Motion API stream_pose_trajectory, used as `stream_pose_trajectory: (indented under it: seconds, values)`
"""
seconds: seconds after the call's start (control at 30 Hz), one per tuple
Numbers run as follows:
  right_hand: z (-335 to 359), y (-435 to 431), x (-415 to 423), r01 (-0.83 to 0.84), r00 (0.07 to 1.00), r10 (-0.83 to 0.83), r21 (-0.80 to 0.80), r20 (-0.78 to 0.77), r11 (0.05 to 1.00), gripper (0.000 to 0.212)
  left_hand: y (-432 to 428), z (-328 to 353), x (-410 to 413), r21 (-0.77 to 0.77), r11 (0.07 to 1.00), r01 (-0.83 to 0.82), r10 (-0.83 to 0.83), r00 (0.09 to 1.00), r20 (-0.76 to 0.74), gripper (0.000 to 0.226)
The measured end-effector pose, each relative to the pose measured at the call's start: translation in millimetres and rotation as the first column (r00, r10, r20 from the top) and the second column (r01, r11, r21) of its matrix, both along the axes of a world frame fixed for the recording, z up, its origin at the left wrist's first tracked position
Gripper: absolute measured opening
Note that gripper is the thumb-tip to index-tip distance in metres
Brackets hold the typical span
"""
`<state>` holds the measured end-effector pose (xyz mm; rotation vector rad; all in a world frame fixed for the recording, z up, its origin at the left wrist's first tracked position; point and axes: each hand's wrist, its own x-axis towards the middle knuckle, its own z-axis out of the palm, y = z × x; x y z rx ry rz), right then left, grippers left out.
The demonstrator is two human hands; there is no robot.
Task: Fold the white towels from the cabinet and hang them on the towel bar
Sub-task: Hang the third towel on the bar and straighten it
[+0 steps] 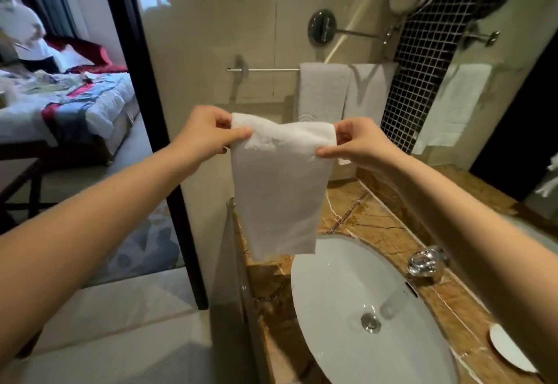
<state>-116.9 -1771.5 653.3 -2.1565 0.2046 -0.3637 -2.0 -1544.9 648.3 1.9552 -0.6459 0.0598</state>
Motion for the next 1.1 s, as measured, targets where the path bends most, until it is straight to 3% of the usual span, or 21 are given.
stream_pose_trajectory:
  seconds: [0.1, 0.23, 0.3, 0.4, 0.5, 0.67, 0.8, 0.97, 1.1]
  values:
    - [20, 7, 9, 0.075, 0.997, -0.074, -0.075, 0.019, 0.994, 0.045, -1, 25, 9, 0.027, 1.0, 0.011, -0.01, 1.0, -0.02, 0.03]
    - [41, 12, 20, 0.126, 0.992, -0.122, -0.171, 0.034, 0.977, 0.028, -2, 51, 18, 0.054, 0.996, 0.069, -0.068, 0.997, -0.027, 0.017]
    - [49, 12, 24, 0.13, 0.991, -0.132, -0.142, -0.006, 0.981, 0.03, -1, 60, 21, 0.077, 0.989, 0.124, -0.12, 0.991, -0.056, 0.013]
    - [58, 9, 25, 0.175, 0.982, -0.181, -0.093, -0.059, 0.98, 0.042, -3, 68, 28, 0.109, 0.972, 0.208, -0.192, 0.971, -0.142, 0.035]
    - [64, 4, 23, 0.205, 0.976, -0.205, -0.013, -0.076, 0.979, 0.049, -6, 74, 33, 0.092, 0.971, 0.222, -0.205, 0.965, -0.163, 0.034]
    - [73, -2, 19, 0.116, 0.982, -0.11, 0.031, -0.152, 0.993, 0.028, -13, 78, 44, -0.033, 0.982, 0.187, -0.19, 0.953, -0.236, 0.026]
    - [72, -3, 29, 0.25, 0.958, -0.258, -0.074, -0.125, 0.965, 0.017, -18, 76, 56, 0.025, 0.983, 0.183, -0.171, 0.952, -0.255, 0.024]
    - [64, -3, 43, 0.358, 0.931, -0.361, -0.055, -0.061, 0.932, 0.034, -25, 71, 71, 0.062, 0.982, 0.181, -0.153, 0.936, -0.317, 0.029]
    - [60, -2, 58, 0.405, 0.914, -0.405, 0.058, -0.025, 0.912, 0.028, -24, 75, 83, -0.082, 0.978, 0.19, -0.205, 0.839, -0.504, 0.026]
